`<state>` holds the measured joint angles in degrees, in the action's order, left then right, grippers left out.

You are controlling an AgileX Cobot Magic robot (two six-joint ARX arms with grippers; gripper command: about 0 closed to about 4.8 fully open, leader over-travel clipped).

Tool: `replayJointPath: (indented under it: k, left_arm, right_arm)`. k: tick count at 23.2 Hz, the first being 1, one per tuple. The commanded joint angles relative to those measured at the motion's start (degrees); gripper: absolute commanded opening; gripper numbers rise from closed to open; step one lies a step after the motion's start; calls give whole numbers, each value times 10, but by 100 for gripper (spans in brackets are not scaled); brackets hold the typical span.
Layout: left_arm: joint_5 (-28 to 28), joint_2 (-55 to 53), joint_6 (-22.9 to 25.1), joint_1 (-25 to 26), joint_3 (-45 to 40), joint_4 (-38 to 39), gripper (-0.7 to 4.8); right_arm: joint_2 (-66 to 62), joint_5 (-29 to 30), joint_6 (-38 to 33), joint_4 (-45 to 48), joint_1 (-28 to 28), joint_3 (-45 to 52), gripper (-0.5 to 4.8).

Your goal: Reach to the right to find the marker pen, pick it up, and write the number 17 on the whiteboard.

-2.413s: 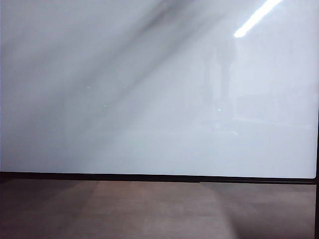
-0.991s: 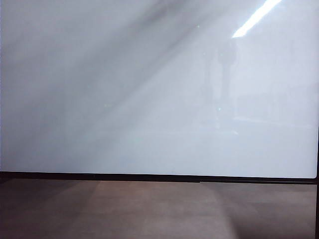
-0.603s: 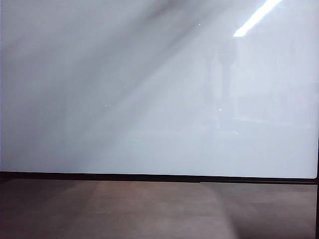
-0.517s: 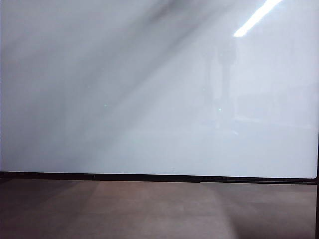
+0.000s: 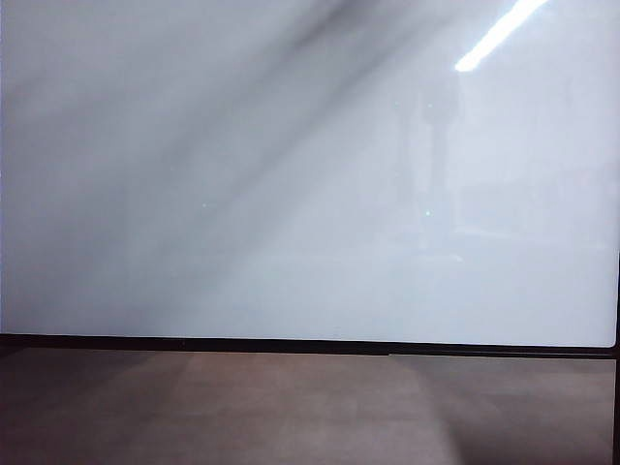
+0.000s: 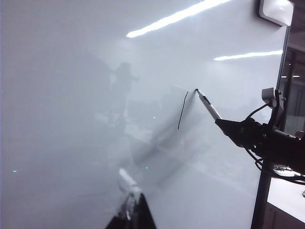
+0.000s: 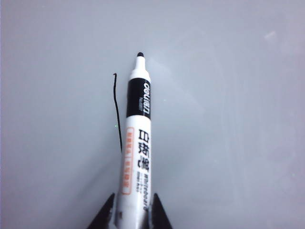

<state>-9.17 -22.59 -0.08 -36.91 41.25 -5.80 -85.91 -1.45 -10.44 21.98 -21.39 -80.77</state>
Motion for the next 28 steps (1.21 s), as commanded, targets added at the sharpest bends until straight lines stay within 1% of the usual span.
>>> replayJointPath:
  k: [1, 9, 15, 28]
  left_arm:
    - [2, -1, -2, 0, 2, -7, -5]
    - [2, -2, -2, 0, 2, -6, -5]
    - [2, -5, -2, 0, 2, -4, -5]
    - [2, -9, -2, 0, 2, -3, -5]
  right_arm:
    - [3, -1, -3, 7, 12, -3, -6]
    - [3, -1, -16, -16, 44, 2, -6]
    - [4, 0, -31, -11, 68, 15, -6]
    - [2, 6, -31, -14, 74, 17, -6]
